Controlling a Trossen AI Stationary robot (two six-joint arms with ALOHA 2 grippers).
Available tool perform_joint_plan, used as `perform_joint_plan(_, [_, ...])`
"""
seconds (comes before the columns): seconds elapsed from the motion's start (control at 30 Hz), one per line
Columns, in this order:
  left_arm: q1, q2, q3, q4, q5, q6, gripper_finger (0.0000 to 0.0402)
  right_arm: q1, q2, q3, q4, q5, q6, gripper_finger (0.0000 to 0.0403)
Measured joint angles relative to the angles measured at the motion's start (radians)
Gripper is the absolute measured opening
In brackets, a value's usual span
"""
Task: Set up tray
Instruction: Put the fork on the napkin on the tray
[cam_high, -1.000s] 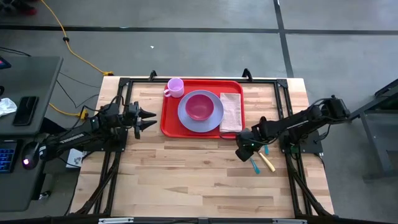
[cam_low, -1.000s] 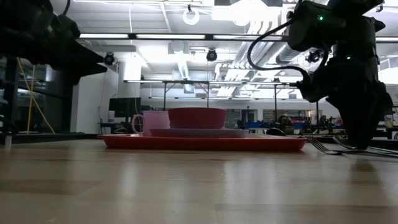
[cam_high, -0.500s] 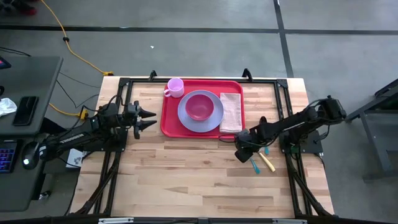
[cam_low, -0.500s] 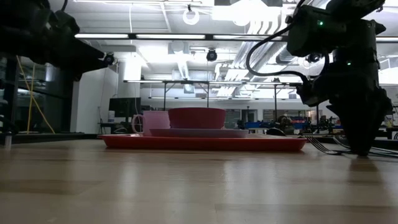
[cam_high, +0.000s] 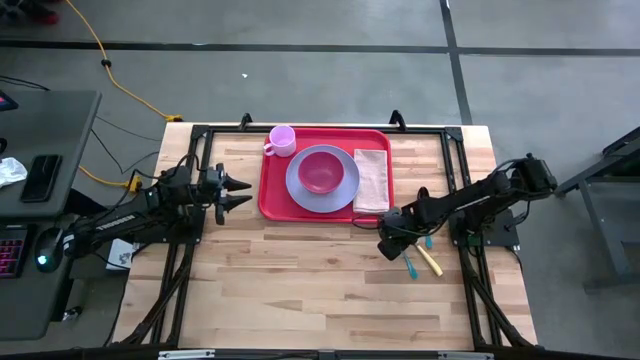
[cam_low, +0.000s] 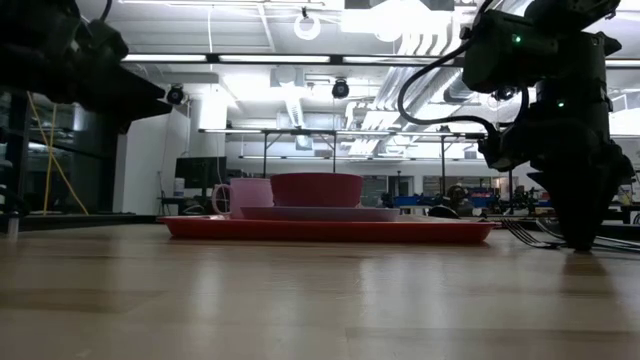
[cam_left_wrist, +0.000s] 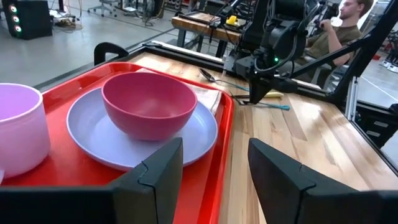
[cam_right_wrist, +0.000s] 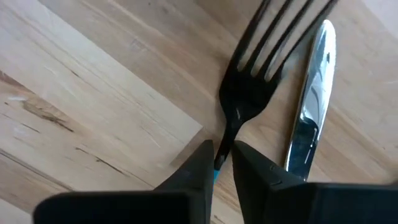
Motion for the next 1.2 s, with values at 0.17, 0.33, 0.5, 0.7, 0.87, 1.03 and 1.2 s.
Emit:
perform_joint_plan(0.17, [0.0,0.0,0.0,-0.013,0.0,0.0,0.0211,-0.001,0.0,-0.001,0.001,-0.009,0.003,0.0016])
perform_joint_plan(0.33, [0.0,0.0,0.0,-0.018,0.011,0.0,0.0211,-0.001,0.001,0.006,-0.003,-0.021,0.007,0.0004])
perform_joint_plan(0.5, [0.0,0.0,0.0,-0.02,0.012,0.0,0.0211,-0.001,0.005,0.051,0.012,-0.009,0.001,0.0004])
perform_joint_plan(0.7, [0.0,0.0,0.0,-0.03,0.02,0.0,0.0211,-0.001,0.004,0.08,-0.005,-0.021,0.02,0.0003])
perform_joint_plan(0.87, [0.0,0.0,0.0,-0.046,0.034,-0.001,0.0211,0.005,0.003,0.103,-0.025,-0.065,0.043,0.0003])
perform_joint_plan(1.03, [0.0,0.0,0.0,-0.046,0.034,-0.001,0.0211,0.026,0.002,0.157,-0.069,-0.084,0.068,0.0002])
perform_joint_plan(1.2, [0.0,0.0,0.0,-0.046,0.034,0.0,0.0211,0.039,0.002,0.247,-0.191,-0.085,0.075,0.0002])
